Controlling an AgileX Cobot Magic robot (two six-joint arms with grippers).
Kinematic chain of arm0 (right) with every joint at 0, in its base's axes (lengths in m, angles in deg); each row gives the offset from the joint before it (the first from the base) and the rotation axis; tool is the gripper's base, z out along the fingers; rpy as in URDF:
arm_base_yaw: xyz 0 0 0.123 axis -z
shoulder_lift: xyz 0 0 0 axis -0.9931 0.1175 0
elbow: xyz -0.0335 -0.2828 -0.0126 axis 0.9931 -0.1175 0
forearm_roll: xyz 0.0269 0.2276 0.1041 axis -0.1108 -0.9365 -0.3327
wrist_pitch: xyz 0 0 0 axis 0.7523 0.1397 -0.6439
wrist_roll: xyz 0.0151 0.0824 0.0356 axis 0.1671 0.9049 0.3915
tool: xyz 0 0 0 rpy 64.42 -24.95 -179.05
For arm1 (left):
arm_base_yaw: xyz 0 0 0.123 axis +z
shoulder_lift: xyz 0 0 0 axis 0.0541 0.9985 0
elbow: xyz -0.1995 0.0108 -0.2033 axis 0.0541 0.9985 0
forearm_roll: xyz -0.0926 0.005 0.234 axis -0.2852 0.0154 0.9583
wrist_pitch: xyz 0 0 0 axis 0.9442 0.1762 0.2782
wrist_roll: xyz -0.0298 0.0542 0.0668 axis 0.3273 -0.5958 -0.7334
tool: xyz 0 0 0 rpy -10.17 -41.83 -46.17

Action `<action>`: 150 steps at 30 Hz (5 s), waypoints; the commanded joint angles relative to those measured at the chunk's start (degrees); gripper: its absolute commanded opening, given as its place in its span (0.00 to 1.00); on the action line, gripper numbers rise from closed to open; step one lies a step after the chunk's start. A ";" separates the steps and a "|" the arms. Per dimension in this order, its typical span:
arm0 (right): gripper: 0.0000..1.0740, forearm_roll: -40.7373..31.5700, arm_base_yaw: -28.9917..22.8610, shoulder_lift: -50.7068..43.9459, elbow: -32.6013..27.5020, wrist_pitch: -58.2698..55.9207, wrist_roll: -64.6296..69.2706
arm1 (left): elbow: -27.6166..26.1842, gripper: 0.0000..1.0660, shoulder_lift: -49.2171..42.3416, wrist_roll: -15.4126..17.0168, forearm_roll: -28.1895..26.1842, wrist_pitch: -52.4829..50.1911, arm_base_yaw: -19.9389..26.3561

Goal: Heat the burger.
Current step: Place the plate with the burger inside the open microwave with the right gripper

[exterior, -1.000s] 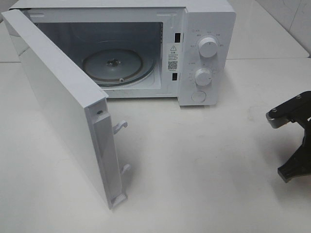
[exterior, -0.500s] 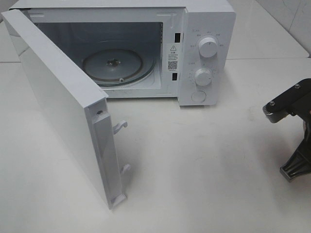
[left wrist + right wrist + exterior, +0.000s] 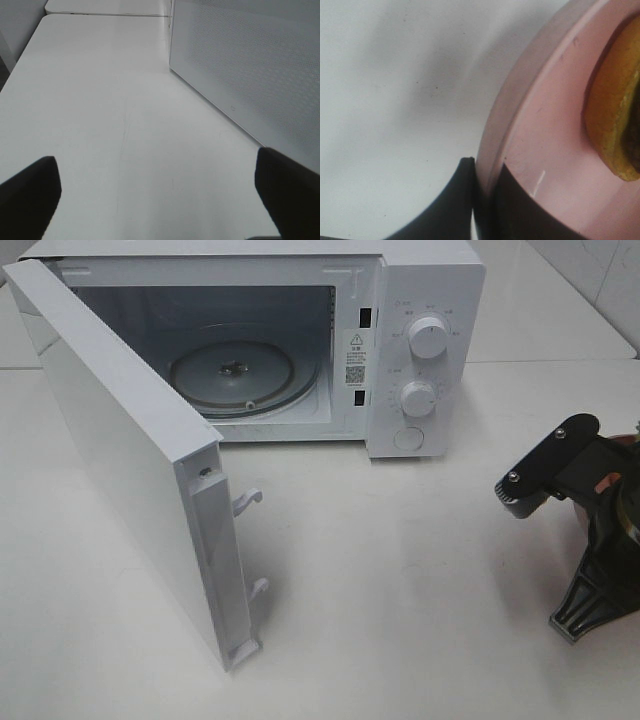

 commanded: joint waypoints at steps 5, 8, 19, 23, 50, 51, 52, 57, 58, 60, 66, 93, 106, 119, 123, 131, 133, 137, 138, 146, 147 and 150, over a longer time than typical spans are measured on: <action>0.00 3.09 -4.53 -0.69 -0.11 -1.95 -1.83 | 0.00 0.92 -0.86 -0.11 0.11 -0.74 0.23; 0.00 3.15 -6.65 -0.69 -0.11 -1.95 -2.46 | 0.00 0.92 -0.86 -0.11 0.11 -0.74 0.23; 0.00 3.32 -13.01 -0.69 -0.11 -1.95 -6.93 | 0.00 0.92 -0.86 -0.11 0.11 -0.74 0.23; 0.00 4.01 -15.76 -0.69 -0.11 -1.95 -7.56 | 0.00 0.92 -0.86 -0.11 0.11 -0.74 0.23; 0.00 6.47 -21.03 -0.69 0.57 6.02 -27.33 | 0.00 0.92 -0.86 -0.11 0.11 -0.74 0.23; 0.00 6.47 -21.03 -0.69 0.57 6.02 -27.33 | 0.00 0.92 -0.86 -0.11 0.11 -0.74 0.23; 0.00 6.47 -21.03 -0.69 0.57 6.19 -28.13 | 0.00 0.92 -0.86 -0.11 0.11 -0.74 0.23; 0.00 6.70 -21.03 -0.69 0.57 6.19 -32.49 | 0.00 0.92 -0.86 -0.11 0.11 -0.74 0.23; 0.00 7.39 -21.03 -0.69 0.57 6.19 -33.86 | 0.00 0.92 -0.86 -0.11 0.11 -0.74 0.23; 0.00 7.73 -21.03 -0.69 0.57 6.36 -34.49 | 0.00 0.92 -0.86 -0.11 0.11 -0.74 0.23; 0.00 7.45 -21.03 -0.69 1.03 12.83 -36.61 | 0.00 0.92 -0.86 -0.11 0.11 -0.74 0.23; 0.00 -5.90 -6.82 -0.69 3.38 25.38 -75.63 | 0.00 0.92 -0.86 -0.11 0.11 -0.74 0.23; 0.00 -21.83 1.03 -0.69 7.68 25.84 -101.47 | 0.00 0.92 -0.86 -0.11 0.11 -0.74 0.23; 0.00 -38.10 6.02 -0.69 8.59 25.50 -126.17 | 0.00 0.92 -0.86 -0.11 0.11 -0.74 0.23; 0.00 -38.90 6.02 -0.69 9.34 25.55 -126.45 | 0.00 0.92 -0.86 -0.11 0.11 -0.74 0.23; 0.00 -38.50 6.02 0.00 10.83 24.69 -126.45 | 0.00 0.92 -0.86 -0.11 0.11 -0.74 0.23; 0.00 -38.50 5.96 0.63 10.89 25.32 -126.45 | 0.00 0.92 -0.86 -0.11 0.11 -0.74 0.23; 0.00 -38.27 5.90 1.26 11.80 25.15 -126.45 | 0.00 0.92 -0.86 -0.11 0.17 -0.74 0.23; 0.00 -38.33 5.90 1.89 12.95 24.92 -126.39 | 0.00 0.92 -0.86 -0.11 0.17 -0.74 0.23; 0.00 -39.08 5.84 5.67 17.13 22.57 -126.39 | 0.00 0.92 -0.86 -0.11 0.17 -0.74 0.23; 0.00 -39.13 5.84 6.59 18.28 22.23 -126.39 | 0.00 0.92 -0.86 -0.11 0.17 -0.74 0.23; 0.00 -39.19 5.84 8.59 20.86 21.08 -126.39 | 0.00 0.92 -0.86 -0.11 0.17 -0.74 0.23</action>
